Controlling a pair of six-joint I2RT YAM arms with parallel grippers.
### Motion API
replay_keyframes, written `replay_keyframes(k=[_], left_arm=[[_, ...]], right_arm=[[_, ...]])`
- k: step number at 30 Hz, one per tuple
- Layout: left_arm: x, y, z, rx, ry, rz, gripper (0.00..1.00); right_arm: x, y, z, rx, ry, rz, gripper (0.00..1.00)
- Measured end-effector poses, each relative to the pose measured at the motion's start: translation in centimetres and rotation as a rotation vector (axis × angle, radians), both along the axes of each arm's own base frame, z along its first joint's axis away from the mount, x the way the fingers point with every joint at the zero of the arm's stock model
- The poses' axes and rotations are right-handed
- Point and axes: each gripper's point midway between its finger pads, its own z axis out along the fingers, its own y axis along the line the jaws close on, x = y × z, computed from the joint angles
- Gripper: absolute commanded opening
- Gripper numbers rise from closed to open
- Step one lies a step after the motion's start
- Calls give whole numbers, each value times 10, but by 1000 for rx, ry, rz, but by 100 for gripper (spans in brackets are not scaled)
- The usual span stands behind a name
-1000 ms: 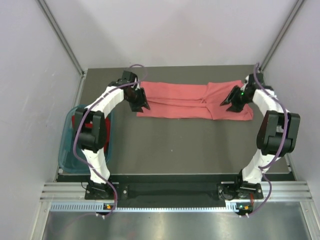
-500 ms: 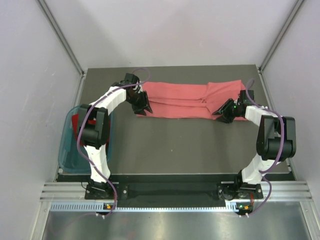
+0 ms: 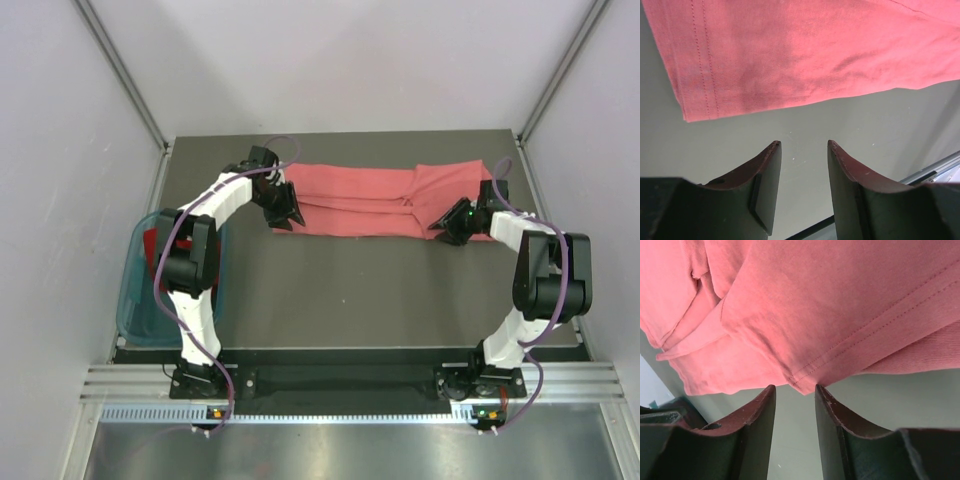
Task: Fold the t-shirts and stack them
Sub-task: Fold the tshirt
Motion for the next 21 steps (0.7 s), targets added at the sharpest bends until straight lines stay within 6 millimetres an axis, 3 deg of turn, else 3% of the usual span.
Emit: replay_keyframes(k=[12, 21], left_arm=[[0, 0, 0, -2, 0, -3, 47], [-1, -1, 0, -5, 0, -5, 47]], right_arm=[[-3, -4, -4, -15, 27, -29, 36], [-3, -5, -6, -21, 29, -35, 28]])
